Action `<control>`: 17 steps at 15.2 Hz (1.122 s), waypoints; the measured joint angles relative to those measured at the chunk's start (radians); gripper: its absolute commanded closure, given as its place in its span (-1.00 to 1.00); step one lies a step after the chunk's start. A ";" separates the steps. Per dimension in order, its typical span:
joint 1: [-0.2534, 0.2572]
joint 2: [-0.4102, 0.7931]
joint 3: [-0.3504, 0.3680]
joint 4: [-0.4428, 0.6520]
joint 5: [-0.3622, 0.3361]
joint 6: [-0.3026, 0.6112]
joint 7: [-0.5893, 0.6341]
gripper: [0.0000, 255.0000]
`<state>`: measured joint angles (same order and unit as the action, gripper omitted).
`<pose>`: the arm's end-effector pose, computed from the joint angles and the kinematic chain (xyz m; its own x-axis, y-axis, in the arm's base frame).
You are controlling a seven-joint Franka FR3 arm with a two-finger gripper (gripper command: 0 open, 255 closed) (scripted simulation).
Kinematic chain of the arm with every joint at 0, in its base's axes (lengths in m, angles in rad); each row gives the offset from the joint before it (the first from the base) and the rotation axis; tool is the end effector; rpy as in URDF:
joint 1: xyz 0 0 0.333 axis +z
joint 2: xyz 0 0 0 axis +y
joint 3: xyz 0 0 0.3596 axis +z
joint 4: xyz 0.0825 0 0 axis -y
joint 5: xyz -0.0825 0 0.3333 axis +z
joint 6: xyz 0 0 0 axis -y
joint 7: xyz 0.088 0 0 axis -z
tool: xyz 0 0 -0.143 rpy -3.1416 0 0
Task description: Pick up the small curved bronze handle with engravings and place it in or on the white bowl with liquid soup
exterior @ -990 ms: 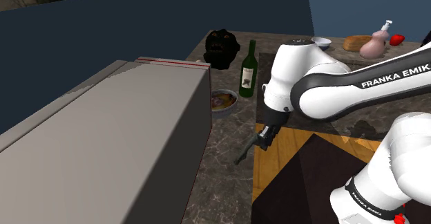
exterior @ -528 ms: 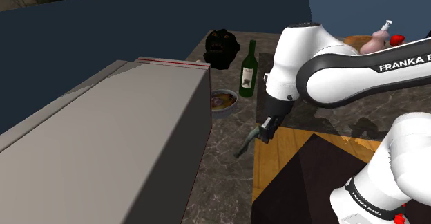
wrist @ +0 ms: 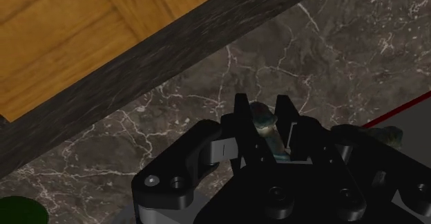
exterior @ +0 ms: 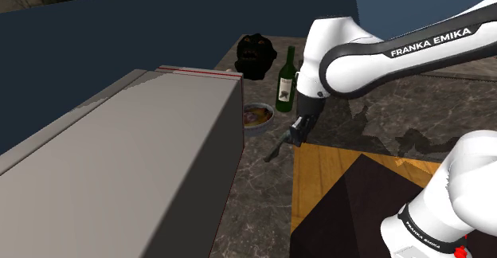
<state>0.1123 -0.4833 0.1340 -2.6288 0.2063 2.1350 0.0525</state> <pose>0.3049 0.0937 0.4329 0.9974 0.0678 -0.0226 0.0649 -0.9919 -0.1094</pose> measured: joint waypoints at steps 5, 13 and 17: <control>-0.045 0.174 -0.044 0.154 -0.040 0.012 -0.058 1.00; -0.100 0.451 -0.106 0.456 -0.078 -0.023 -0.146 1.00; -0.122 0.593 -0.127 0.627 -0.084 -0.057 -0.183 1.00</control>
<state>-0.0099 0.1099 0.0069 -2.0023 0.1221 2.0784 -0.1301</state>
